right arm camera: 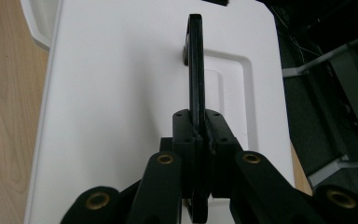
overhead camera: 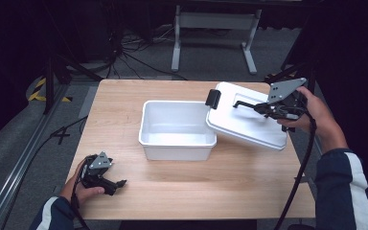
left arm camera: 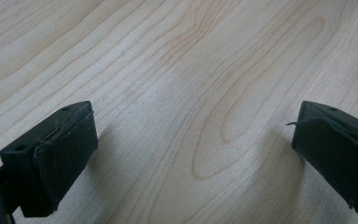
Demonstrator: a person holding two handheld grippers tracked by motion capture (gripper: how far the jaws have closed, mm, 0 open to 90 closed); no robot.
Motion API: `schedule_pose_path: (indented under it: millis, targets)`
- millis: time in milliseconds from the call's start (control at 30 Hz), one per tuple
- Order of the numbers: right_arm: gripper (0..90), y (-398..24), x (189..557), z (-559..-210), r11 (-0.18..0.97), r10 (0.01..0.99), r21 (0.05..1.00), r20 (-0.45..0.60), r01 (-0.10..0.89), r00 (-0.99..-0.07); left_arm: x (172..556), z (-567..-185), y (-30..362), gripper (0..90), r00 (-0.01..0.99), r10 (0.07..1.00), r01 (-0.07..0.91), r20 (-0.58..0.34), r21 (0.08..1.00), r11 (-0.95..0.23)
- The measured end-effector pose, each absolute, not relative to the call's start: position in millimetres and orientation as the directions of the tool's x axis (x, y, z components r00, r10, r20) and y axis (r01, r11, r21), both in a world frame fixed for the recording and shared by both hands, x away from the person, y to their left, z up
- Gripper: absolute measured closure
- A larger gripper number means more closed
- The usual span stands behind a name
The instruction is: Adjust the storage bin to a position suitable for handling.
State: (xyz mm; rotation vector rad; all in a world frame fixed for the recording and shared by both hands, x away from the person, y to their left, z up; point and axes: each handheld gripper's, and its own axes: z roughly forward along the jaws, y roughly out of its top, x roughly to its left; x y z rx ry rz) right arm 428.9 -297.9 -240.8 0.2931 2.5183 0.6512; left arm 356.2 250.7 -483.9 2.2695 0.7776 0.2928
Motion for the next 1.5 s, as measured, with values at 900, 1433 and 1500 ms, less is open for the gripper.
schedule_pose_path:
  millis: [900,1433,1500]
  targets:
    - [84.9,-342,440,-278,0.838,0.433,0.505,-0.385,0.207,-0.815,356,-484,251,0.5,0.794,0.608,0.447,-0.013,0.69,-0.569]
    - [84.9,-338,457,-316,0.829,0.459,0.495,-0.334,0.261,-0.823,356,-484,251,0.6,0.793,0.609,0.448,-0.014,0.69,-0.568]
    - [84.9,-337,460,-322,0.829,0.459,0.493,-0.328,0.265,-0.826,356,-484,251,0.6,0.792,0.61,0.449,-0.015,0.692,-0.566]
